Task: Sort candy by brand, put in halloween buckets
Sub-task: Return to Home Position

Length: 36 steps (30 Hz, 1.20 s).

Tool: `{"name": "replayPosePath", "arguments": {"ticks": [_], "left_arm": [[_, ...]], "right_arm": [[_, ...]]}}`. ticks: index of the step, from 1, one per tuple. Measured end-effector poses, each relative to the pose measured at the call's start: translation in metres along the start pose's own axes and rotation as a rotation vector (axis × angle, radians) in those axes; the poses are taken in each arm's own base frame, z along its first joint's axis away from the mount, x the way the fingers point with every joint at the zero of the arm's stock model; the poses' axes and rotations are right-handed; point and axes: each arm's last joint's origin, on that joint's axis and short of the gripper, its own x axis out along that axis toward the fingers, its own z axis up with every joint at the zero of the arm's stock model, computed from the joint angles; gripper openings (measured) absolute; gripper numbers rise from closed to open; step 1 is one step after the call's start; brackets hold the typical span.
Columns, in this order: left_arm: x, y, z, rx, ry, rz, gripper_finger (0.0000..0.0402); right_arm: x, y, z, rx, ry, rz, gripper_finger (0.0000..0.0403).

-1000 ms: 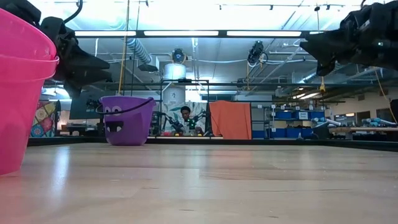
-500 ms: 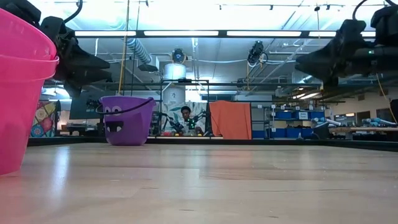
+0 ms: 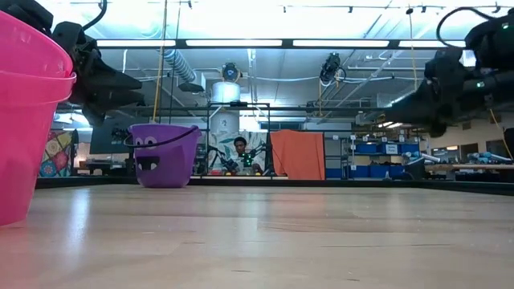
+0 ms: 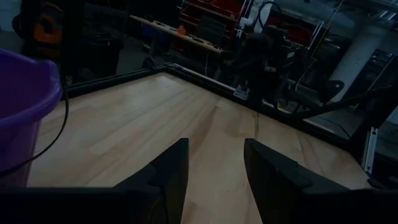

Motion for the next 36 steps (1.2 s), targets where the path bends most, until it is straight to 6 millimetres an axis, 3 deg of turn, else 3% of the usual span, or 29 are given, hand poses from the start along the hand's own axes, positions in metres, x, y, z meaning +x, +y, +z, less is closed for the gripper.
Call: {"name": "replayPosePath", "arguments": {"ticks": [8, 11, 17, 27, 36], "left_arm": [[0.0, 0.0, 0.0, -0.008, 0.001, 0.0, 0.0161], [0.0, 0.0, -0.001, -0.017, 0.005, 0.002, 0.0161], [0.0, 0.0, -0.001, -0.018, 0.006, 0.001, 0.0161], [0.0, 0.0, -0.001, -0.018, 0.009, -0.001, 0.0161], [0.0, 0.0, -0.001, -0.018, 0.011, -0.001, 0.0161]], "right_arm": [[-0.001, 0.0, -0.005, 0.016, 0.041, -0.042, 0.0133], [-0.002, -0.001, 0.0, 0.038, -0.027, -0.1, 0.0133], [-0.012, 0.008, 0.019, -0.038, -0.238, 0.031, 0.0133], [-0.018, 0.008, 0.013, 0.025, -0.2, 0.076, 0.0133], [-0.016, 0.007, 0.011, -0.073, -0.178, 0.045, 0.0133]]}}
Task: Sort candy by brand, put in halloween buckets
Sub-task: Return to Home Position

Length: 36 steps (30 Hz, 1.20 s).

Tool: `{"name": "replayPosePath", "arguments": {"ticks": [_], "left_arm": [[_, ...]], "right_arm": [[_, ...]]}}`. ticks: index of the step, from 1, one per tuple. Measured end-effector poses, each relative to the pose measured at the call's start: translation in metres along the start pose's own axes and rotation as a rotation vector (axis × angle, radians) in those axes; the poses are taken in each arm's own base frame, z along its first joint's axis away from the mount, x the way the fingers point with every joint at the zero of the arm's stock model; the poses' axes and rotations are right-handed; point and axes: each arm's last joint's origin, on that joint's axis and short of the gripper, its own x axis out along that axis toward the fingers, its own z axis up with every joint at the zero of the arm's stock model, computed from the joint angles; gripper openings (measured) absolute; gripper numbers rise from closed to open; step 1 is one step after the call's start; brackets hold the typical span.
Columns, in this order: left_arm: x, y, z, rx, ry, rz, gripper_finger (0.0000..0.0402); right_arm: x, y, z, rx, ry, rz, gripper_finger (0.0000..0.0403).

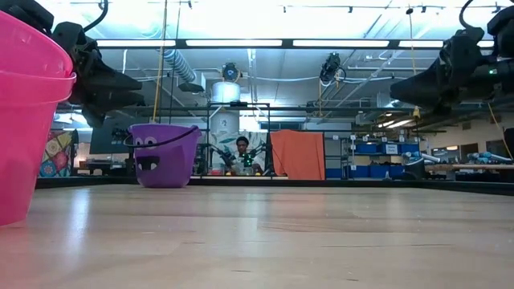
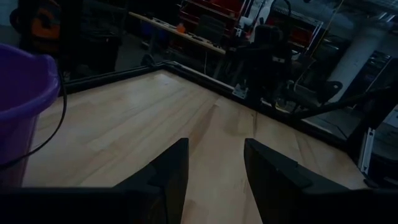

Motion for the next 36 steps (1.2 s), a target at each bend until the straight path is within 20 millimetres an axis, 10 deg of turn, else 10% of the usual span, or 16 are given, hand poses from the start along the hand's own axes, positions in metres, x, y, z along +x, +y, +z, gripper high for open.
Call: {"name": "replayPosePath", "arguments": {"ticks": [36], "left_arm": [[-0.0001, -0.0016, 0.0028, -0.004, -0.024, -0.026, 0.0161]], "right_arm": [[0.0002, 0.0034, -0.0024, -0.004, 0.043, 0.122, 0.0133]]}}
